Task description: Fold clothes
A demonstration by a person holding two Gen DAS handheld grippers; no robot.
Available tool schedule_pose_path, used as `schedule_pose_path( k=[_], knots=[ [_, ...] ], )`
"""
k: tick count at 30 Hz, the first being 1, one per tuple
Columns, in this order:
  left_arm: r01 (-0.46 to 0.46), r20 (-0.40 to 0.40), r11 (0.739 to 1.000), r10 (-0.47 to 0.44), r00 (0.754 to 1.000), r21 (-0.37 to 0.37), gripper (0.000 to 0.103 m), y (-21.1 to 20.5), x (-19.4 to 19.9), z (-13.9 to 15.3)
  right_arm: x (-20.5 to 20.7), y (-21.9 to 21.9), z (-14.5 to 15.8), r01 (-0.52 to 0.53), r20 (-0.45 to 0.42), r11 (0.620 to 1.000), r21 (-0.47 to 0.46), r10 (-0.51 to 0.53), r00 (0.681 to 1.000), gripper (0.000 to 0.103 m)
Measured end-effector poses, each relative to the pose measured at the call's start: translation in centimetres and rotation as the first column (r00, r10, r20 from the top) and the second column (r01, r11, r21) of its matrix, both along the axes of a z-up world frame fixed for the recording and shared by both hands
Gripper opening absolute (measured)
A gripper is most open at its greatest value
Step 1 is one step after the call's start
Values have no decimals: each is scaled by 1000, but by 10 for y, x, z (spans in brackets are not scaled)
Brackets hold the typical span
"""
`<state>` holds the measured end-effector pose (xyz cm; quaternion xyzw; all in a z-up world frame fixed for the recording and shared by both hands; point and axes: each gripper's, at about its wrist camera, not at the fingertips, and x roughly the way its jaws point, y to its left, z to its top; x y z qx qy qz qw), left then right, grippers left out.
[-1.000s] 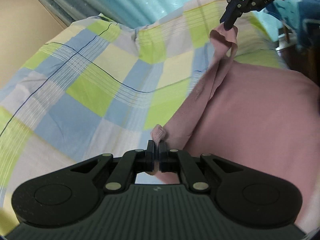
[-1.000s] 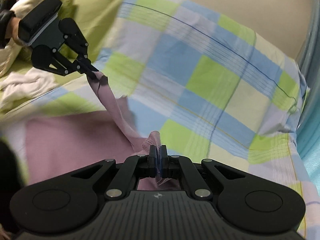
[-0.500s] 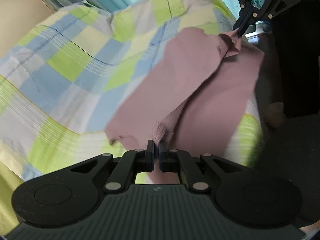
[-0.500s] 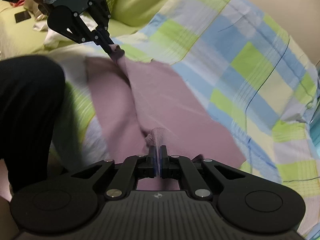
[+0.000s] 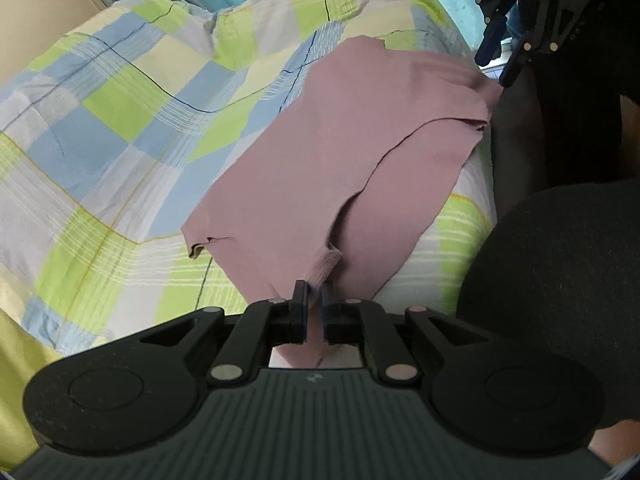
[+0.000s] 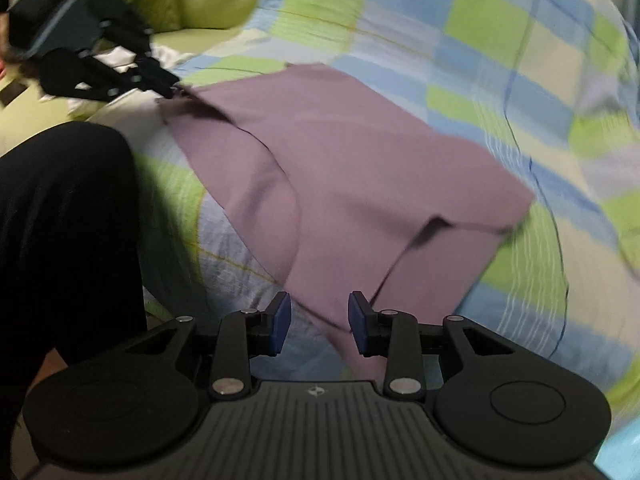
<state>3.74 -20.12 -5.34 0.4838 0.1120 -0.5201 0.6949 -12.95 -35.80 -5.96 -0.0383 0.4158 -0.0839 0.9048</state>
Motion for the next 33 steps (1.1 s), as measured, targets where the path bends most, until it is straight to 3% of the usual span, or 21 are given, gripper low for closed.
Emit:
schedule_pose_path(
  k=[6,12,14,17,19,22,27,33],
  knots=[
    [47,93,998,-51,994,44,6,-3,-8,-9,3,3,-9,30,-7,999,31,-30,1000,37],
    [101,113,993,-108,988,65,12,-5,-10,-14,6,12,-10,26,18,1000,16,-26,999,41],
    [87,80,995,-90,993,39,15,-8,-7,-11,7,13,-10,28,39,999,21,-29,999,41],
    [20,-37,999,-21,999,-25,17,-13,5,-3,10,7,-7,62,86,995,74,-68,994,41],
    [-6,-73,1000,5,997,-20,17,-15,10,-3,14,0,-10,89,96,989,114,-100,990,41],
    [-15,-81,999,18,997,41,16,-18,12,-11,20,-10,-17,117,86,981,155,-131,988,41],
    [-37,-108,999,40,993,32,15,-15,14,-10,24,-23,-27,177,60,961,211,-193,979,41],
    [-46,-93,998,50,994,45,16,-10,14,-6,17,-28,-27,216,16,953,212,-225,974,41]
  ],
)
